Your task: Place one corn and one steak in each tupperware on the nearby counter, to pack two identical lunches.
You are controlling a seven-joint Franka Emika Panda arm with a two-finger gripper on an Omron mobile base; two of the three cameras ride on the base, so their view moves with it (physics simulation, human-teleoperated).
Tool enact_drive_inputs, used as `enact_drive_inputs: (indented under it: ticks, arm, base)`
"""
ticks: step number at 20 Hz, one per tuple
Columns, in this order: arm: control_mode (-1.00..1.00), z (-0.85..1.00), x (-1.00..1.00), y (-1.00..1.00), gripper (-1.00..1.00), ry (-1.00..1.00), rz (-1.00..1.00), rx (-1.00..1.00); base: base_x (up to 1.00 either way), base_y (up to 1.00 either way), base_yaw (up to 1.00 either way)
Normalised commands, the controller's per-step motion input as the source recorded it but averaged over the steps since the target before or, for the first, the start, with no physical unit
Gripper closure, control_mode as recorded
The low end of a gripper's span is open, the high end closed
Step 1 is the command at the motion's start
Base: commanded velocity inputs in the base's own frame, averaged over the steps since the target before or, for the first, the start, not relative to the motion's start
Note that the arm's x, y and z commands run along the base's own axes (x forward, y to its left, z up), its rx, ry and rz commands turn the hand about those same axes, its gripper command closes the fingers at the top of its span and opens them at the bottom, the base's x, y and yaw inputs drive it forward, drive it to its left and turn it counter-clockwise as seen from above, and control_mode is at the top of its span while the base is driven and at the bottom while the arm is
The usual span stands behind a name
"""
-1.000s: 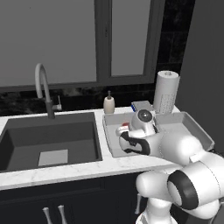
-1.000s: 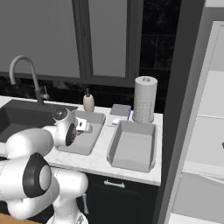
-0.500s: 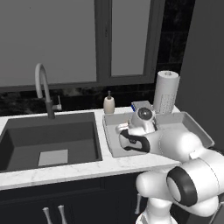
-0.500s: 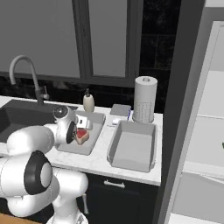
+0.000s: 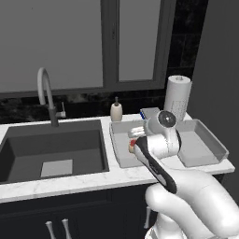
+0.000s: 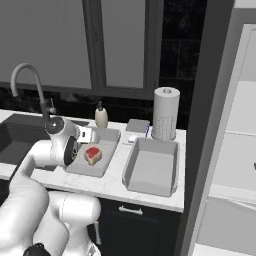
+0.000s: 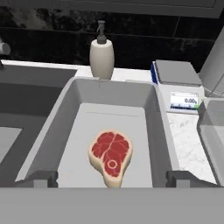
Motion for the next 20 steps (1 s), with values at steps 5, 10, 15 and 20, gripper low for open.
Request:
enact_drive_inputs:
  ticks: [5,10,15,20]
  arm:
    - [-1.00,0.29,-1.00,0.00,-1.00,-0.10,0.04,0.00]
    - [-1.00,0.01,-1.00,0.00,-1.00,-0.11,0.01,-0.02]
    - [1.00,-0.25,-0.80,-0.08,-1.00,0.00,0.00,0.00]
    - [1.00,0.00,0.00,0.00,-1.00,0.00,0.00,0.00]
  base:
    - [0.00,0.00,0.00]
    - [0.00,0.00,0.00]
    - [-0.20,-0.04,0.00]
    - [-1.00,-0.33,0.00]
